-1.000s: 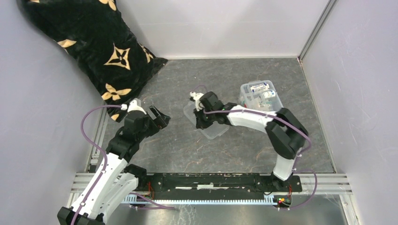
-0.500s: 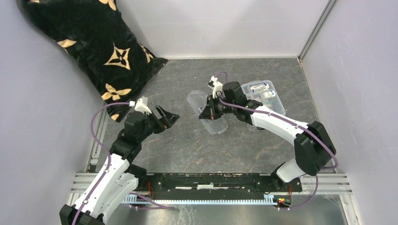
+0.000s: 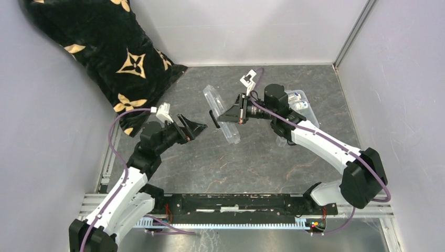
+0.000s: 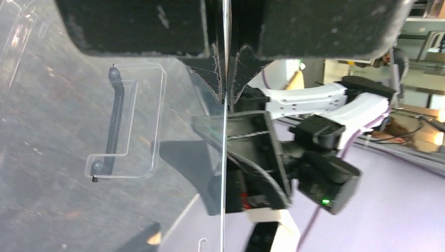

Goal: Organize the medicine kit
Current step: Pick up the lid from the center of the board.

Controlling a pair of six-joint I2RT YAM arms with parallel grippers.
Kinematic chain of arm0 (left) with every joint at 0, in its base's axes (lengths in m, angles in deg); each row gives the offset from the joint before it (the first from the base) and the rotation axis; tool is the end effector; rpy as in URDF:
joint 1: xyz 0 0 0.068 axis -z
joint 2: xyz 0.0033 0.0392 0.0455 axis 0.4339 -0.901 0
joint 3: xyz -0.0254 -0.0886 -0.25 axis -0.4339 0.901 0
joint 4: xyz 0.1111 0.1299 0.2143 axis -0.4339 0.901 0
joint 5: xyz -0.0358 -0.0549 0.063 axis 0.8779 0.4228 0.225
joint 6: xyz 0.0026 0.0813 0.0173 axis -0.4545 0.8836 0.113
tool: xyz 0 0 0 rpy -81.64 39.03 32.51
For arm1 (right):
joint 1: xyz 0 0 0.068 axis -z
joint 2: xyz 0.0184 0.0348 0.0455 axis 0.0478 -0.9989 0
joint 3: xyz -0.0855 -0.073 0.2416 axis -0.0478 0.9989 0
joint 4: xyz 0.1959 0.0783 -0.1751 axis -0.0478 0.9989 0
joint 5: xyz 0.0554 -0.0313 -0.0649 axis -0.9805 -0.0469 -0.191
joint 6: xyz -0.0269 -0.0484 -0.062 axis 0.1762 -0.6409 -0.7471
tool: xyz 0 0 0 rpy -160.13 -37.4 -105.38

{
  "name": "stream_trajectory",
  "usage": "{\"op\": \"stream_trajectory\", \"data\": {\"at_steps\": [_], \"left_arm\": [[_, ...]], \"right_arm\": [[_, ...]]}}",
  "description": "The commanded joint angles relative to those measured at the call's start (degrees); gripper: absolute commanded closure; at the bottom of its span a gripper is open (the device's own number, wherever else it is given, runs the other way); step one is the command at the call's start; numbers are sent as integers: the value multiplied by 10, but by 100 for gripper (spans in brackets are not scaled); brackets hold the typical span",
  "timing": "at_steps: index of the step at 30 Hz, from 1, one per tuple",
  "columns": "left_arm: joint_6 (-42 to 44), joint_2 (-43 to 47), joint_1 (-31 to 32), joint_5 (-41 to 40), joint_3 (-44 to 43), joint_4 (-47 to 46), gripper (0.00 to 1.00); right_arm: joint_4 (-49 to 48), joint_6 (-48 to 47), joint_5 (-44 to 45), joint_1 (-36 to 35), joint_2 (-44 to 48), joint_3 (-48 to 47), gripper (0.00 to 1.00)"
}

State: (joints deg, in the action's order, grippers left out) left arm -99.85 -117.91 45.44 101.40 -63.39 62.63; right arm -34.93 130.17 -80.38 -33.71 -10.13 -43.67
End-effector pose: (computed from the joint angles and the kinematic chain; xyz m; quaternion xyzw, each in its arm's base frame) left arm 0.2106 -0.0994 0.2466 -0.0929 0.7795 -0.4388 0.4373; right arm 0.2662 0.2546 0.3075 -0.1482 0.7403 0.5970 0.2714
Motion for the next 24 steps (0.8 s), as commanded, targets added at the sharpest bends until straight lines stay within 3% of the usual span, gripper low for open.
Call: {"op": "stream_trajectory", "data": {"at_steps": [1,11,16,24], "left_arm": [[-23,-20,2,41,-22,-78,8],[-96,-95,2,108,-27,-241,12],[-128,-112,3,122,-19,-288,15],[-146,-121,6,128,-20,-325,26]], "right_arm": [[-104,80,-35,3,29,-17,100],[-144,124,-49,3,40,-21,100],[-212,174,-57,3,39,0,100],[-235,193,-61,3,32,2,100]]}}
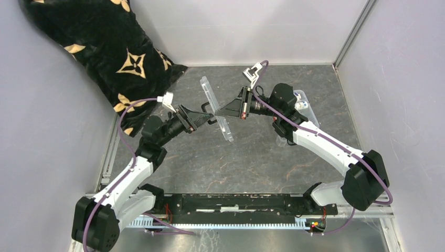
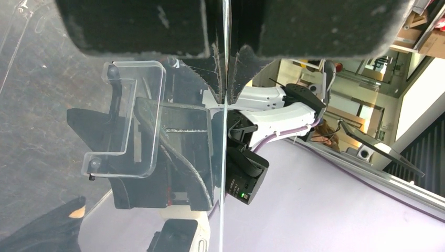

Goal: Organize the medicine kit
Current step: Pick up the lid from the center of the board.

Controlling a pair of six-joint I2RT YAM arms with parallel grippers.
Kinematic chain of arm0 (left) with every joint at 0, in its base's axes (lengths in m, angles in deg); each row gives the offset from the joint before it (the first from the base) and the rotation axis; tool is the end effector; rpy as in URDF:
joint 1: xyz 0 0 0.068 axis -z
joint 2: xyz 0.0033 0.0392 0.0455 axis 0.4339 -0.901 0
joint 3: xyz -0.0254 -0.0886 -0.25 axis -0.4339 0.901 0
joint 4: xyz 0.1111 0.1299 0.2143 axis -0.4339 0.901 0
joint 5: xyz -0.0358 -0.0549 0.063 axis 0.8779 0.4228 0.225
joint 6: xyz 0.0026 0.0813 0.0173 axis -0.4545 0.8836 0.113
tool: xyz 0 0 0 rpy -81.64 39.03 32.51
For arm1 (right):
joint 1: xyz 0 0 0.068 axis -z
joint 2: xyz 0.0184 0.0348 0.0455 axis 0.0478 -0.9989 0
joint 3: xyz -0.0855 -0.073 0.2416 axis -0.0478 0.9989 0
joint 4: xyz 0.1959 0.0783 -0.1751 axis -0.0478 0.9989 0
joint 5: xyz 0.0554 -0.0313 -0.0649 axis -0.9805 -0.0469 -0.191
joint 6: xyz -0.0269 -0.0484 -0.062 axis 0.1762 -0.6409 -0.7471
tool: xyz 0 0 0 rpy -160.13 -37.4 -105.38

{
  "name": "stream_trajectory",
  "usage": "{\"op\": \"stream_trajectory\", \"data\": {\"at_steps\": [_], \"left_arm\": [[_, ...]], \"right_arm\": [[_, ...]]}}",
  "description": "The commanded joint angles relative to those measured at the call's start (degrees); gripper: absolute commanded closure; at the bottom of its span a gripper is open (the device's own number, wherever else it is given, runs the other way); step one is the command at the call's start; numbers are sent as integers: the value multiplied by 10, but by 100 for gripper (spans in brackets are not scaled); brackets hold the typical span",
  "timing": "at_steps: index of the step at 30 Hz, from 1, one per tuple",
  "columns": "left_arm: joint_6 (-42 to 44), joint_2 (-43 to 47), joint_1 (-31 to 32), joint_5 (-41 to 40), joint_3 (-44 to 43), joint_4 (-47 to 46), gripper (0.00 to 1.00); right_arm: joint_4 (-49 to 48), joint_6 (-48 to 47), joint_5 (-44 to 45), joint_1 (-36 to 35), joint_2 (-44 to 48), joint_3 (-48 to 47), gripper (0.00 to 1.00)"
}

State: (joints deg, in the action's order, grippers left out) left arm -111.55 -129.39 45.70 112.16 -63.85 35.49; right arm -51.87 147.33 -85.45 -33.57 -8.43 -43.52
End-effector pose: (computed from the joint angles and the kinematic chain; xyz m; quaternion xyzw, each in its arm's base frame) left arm 0.2353 -0.1228 0.2705 -0.0568 0.6941 -0.5769 0.4269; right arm 0.2560 0.2519 0.3542 -0.1319 0.6585 0.6975 0.2501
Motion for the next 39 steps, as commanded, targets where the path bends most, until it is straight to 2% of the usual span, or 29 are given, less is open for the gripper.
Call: {"op": "stream_trajectory", "data": {"at_steps": [1,8,14,20,22,24,30,33,39], "left_arm": [[-30,-9,4,22,-19,-56,27],[-32,-21,15,23,-35,-61,40],[-40,-19,17,21,-35,-64,60],[-38,-14,17,17,-35,-55,81],[-34,-13,17,14,-36,-44,91],[-22,-12,17,8,-42,-22,98],[36,-11,16,-22,-81,105,98],[81,-21,17,-46,-118,196,98],[139,-60,17,-73,-188,327,98]], "right_arm": [[-67,23,-10,1,15,1,100],[-86,42,-8,2,11,9,100],[-61,23,1,8,12,9,100],[26,-42,31,19,24,3,100],[56,-69,45,25,31,2,100],[111,-108,72,34,40,-5,92],[310,-274,188,65,65,-57,65],[420,-366,292,74,75,-104,52],[553,-491,531,103,78,-138,43]]}}
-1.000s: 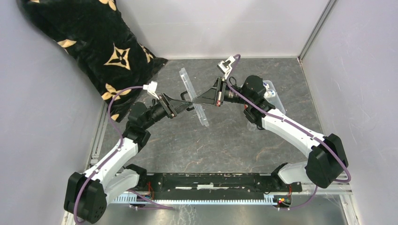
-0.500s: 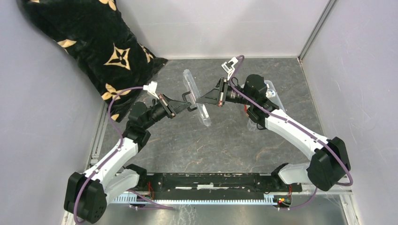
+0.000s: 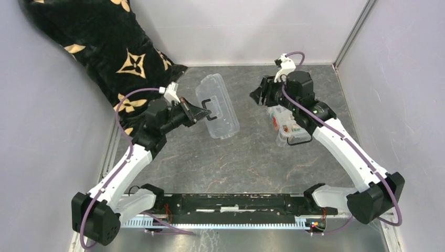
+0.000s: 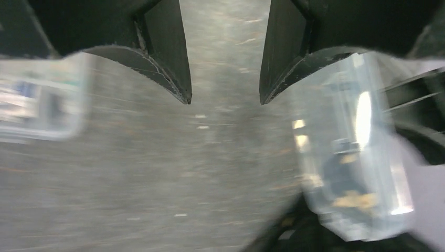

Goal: Organize the medicine kit
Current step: Pick up the lid from the center of the board, then move the medicine box to the center of the board.

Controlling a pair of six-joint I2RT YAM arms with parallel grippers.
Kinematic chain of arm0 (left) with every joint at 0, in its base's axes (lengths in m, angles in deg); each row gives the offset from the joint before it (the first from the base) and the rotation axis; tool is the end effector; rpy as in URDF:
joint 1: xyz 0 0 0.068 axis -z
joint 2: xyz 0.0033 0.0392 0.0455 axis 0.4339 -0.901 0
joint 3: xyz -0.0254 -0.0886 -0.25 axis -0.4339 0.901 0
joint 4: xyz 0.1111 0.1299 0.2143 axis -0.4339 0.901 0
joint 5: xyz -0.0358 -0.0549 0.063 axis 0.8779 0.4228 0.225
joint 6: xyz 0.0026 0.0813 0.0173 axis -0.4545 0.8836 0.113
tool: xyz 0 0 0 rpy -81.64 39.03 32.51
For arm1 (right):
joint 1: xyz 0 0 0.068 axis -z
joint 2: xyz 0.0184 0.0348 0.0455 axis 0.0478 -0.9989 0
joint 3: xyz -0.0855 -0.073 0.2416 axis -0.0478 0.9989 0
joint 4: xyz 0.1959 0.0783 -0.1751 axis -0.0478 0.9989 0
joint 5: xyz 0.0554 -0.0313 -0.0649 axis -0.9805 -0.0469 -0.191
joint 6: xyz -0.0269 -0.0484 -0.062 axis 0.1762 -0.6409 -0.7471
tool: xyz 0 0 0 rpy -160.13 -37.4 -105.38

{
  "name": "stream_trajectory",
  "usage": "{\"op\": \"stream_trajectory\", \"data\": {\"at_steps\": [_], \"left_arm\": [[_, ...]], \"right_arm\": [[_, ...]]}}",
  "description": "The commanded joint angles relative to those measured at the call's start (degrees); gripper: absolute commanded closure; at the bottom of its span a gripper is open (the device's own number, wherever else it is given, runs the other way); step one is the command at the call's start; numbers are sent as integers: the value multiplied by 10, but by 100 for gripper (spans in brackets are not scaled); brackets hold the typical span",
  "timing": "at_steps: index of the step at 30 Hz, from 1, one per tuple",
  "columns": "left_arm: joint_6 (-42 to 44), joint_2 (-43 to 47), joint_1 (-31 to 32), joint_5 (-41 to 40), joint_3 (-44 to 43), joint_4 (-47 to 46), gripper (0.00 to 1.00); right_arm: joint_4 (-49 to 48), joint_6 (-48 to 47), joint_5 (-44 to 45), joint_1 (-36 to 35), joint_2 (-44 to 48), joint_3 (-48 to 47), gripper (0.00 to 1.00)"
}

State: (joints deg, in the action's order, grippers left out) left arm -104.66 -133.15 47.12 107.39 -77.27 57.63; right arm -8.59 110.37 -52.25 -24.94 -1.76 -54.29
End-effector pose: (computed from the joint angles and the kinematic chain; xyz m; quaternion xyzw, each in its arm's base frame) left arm 0.2524 -0.1307 0.2942 -0.0715 0.7604 -0.5030 0.4046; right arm 0.2915 0.1697 0.3649 -0.0609 0.8040 0.3455 0.4801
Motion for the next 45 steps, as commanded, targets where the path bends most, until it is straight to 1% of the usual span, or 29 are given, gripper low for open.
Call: {"op": "stream_trajectory", "data": {"at_steps": [1,3,5,8,10,13,15,17,19,22,23,25,28,30,35,38,40,43,45], "left_arm": [[80,-32,3,-34,-69,132,98],[99,-54,2,-46,-98,182,98],[117,-73,2,-62,-124,228,98],[145,-86,3,-89,-154,280,98],[160,-89,3,-106,-169,305,98],[172,-88,3,-111,-182,322,98],[176,-86,2,-107,-185,328,98],[179,-87,2,-106,-187,333,98],[182,-87,3,-107,-189,337,98],[192,-89,2,-119,-195,346,98],[197,-90,3,-122,-199,350,98],[210,-96,2,-127,-207,359,98],[222,-103,2,-132,-223,369,98],[228,-107,1,-140,-236,380,98],[240,-118,2,-158,-258,408,98],[244,-124,2,-150,-265,415,98],[249,-130,2,-147,-273,423,98],[254,-143,2,-140,-292,439,98],[249,-152,1,-133,-301,444,98]], "right_arm": [[131,-133,235,24,9,-32,42],[150,-156,315,45,-1,-31,38],[151,-164,358,82,-10,-23,33],[131,-172,358,158,-26,-1,33],[122,-164,336,215,-44,7,34],[87,-148,293,289,-63,28,42],[75,-136,260,340,-80,34,52],[65,-128,218,379,-98,42,64],[55,-119,151,416,-118,56,74],[21,-100,23,453,-138,102,83],[8,-92,-16,458,-142,120,85],[-21,-79,-62,461,-155,145,90],[-47,-69,-109,461,-172,163,93],[-66,-65,-141,461,-182,168,93],[-88,-79,-172,461,-237,128,92],[-118,-66,-229,457,-280,115,92],[-132,-65,-257,446,-298,111,94],[-126,-76,-251,408,-299,113,93],[-136,-63,-245,382,-287,130,93]]}}
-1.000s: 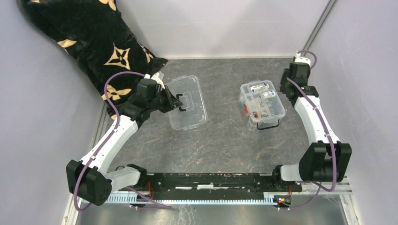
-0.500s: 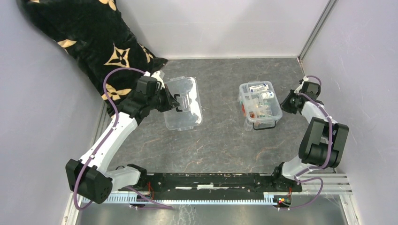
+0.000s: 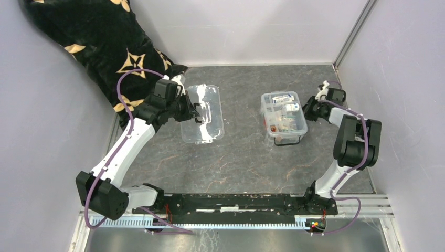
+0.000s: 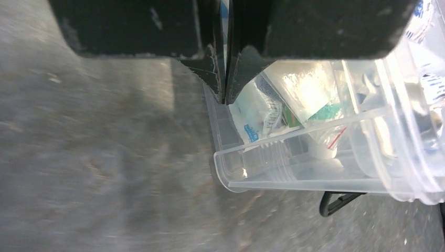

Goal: Organize the medicine kit
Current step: Move the medicine box to the center of the board.

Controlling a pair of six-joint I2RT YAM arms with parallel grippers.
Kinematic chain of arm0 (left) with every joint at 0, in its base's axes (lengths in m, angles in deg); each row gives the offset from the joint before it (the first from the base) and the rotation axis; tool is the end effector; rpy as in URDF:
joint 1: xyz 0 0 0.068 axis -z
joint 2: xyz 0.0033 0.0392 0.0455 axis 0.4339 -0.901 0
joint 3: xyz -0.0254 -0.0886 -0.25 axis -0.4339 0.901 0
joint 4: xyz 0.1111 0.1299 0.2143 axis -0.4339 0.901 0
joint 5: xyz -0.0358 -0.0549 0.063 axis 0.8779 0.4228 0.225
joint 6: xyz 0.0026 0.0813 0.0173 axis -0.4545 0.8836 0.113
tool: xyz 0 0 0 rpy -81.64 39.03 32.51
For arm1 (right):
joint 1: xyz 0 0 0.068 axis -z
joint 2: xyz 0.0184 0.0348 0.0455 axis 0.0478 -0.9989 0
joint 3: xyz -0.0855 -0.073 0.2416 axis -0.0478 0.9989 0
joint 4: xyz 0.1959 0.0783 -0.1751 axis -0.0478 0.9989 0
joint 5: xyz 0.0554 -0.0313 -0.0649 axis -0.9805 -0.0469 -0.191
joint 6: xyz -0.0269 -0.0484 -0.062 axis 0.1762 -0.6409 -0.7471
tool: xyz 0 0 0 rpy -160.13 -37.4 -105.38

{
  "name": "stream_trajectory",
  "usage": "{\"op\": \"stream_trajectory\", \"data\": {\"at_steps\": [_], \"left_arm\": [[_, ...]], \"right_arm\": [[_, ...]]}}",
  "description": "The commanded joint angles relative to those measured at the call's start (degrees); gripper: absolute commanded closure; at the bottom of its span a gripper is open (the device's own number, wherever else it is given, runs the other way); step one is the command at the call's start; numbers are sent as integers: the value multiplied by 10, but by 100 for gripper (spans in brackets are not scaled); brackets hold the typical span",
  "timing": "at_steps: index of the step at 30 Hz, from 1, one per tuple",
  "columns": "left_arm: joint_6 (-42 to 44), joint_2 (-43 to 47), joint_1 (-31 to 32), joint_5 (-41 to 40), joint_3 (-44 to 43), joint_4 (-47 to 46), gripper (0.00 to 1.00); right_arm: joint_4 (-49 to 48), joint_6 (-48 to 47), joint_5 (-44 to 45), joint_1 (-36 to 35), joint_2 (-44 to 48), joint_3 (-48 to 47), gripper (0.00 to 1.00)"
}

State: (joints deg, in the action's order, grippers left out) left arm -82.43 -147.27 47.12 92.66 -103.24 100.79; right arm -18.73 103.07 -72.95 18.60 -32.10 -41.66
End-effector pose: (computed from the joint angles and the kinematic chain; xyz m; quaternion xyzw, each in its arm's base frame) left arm 0.2809 -0.1227 0.3051 -0.0352 0.9098 -0.2433 0.3344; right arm 0.3805 -0.0675 0.1212 0.1914 0.8886 0.2760 0.3123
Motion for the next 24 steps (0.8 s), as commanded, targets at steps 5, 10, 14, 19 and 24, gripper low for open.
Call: {"op": "stream_trajectory", "data": {"at_steps": [5,10,14,19,24], "left_arm": [[-13,-13,2,44,-43,5,98],[-43,-22,6,91,-51,4,98],[-74,-47,21,87,-82,56,98],[-141,-24,26,64,-88,61,98],[-186,-29,26,77,-98,61,98]], "right_arm": [[-113,91,-4,-119,76,94,94],[-205,182,6,-188,115,167,95],[-248,238,44,-240,143,201,97],[-284,294,107,-293,187,250,97],[-314,325,128,-337,200,272,98]]}}
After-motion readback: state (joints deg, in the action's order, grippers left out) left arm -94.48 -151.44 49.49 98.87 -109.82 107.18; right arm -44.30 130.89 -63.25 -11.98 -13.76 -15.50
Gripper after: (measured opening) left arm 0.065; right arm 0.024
